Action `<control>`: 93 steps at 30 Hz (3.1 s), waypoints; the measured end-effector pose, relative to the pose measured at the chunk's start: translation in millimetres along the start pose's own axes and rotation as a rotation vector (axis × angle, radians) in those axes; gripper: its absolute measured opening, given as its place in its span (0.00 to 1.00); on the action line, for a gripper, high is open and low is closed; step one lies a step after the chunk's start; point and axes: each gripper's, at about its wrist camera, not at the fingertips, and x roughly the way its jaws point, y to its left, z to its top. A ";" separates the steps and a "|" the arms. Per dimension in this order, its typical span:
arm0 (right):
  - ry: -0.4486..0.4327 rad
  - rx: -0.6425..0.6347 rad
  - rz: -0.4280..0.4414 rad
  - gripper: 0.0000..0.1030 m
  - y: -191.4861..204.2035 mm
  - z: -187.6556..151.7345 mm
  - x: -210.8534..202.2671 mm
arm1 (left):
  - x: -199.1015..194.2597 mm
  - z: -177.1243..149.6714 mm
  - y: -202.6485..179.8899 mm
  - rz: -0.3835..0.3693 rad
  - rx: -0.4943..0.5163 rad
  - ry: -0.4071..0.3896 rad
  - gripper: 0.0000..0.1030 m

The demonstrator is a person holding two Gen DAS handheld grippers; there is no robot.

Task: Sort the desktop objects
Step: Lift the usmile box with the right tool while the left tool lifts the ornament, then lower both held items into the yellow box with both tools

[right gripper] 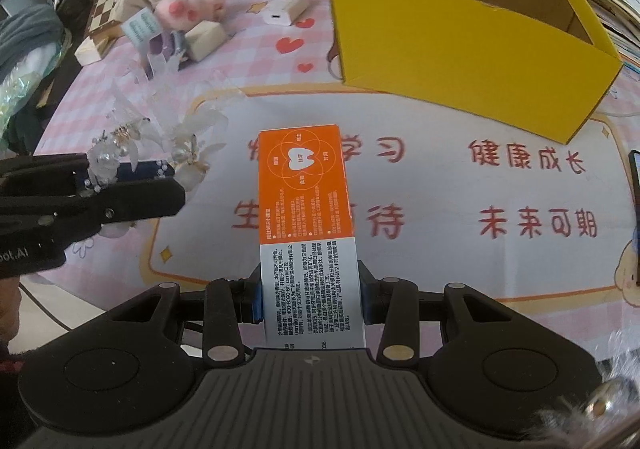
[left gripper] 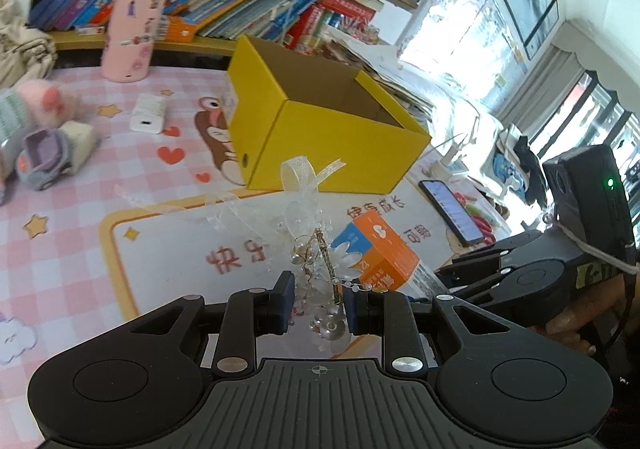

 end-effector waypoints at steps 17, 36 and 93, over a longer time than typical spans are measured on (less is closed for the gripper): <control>0.011 -0.022 0.026 0.37 -74.1 18.0 -27.0 | 43.2 39.0 -55.9 -0.002 0.046 -0.007 0.23; -0.264 -0.070 0.118 0.37 -141.4 93.1 -79.3 | 77.5 123.7 -98.9 0.026 0.158 -0.145 0.23; 0.040 -0.741 0.055 0.39 -166.2 175.7 66.5 | 183.5 137.3 -74.3 0.372 0.265 0.099 0.29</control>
